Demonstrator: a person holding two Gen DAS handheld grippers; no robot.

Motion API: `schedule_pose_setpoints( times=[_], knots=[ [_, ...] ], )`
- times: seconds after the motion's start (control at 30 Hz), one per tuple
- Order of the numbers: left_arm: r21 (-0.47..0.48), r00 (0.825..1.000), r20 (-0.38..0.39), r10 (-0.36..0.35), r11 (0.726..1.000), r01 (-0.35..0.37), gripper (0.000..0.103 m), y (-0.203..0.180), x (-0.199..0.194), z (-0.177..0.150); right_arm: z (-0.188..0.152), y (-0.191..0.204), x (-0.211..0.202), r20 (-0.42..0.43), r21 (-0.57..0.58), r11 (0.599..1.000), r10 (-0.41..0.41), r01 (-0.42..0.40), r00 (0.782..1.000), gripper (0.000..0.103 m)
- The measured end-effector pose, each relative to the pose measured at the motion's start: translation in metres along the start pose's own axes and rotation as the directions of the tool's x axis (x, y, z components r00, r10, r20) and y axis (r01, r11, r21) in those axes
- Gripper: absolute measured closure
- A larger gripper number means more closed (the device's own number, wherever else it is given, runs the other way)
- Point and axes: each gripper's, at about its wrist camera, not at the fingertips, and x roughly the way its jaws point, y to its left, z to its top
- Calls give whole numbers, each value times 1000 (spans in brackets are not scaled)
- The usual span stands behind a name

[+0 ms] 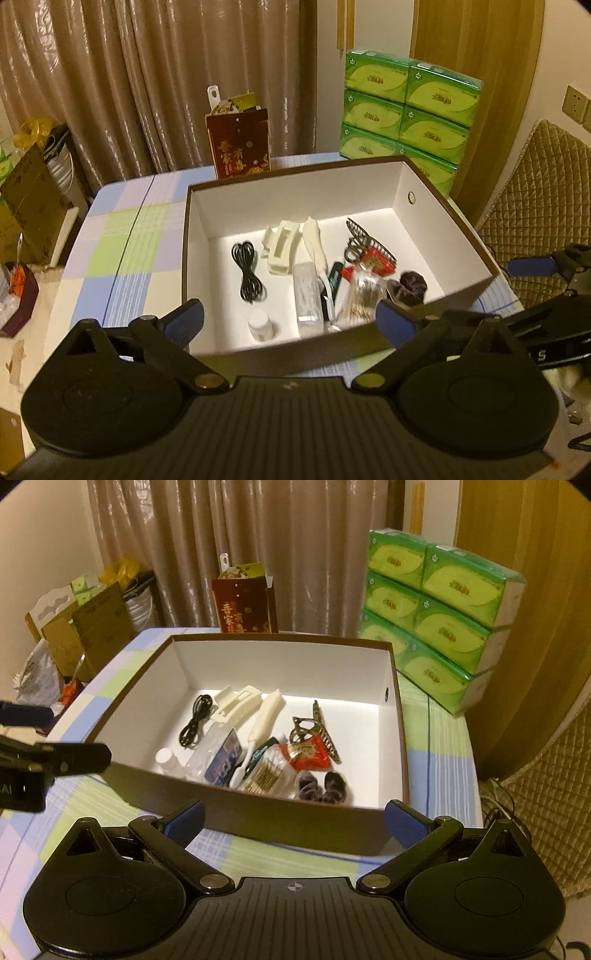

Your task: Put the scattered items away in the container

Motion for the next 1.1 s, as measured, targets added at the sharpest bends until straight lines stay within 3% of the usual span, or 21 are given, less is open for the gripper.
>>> schedule_pose_setpoints(
  times=[0.1,0.37,1.1],
  knots=[
    [-20,1000,-10,-19,1000,18,5,0,-9,-9,-6,4,-9,7,-7,1000,-15,15,1000,2],
    [-14,999,8,35,999,-35,2,-6,-35,-31,-23,13,-24,10,-4,1000,-8,8,1000,2],
    [-15,998,29,57,998,-56,1,-30,-71,-66,-59,16,-62,48,32,999,-31,30,998,2]
  ],
)
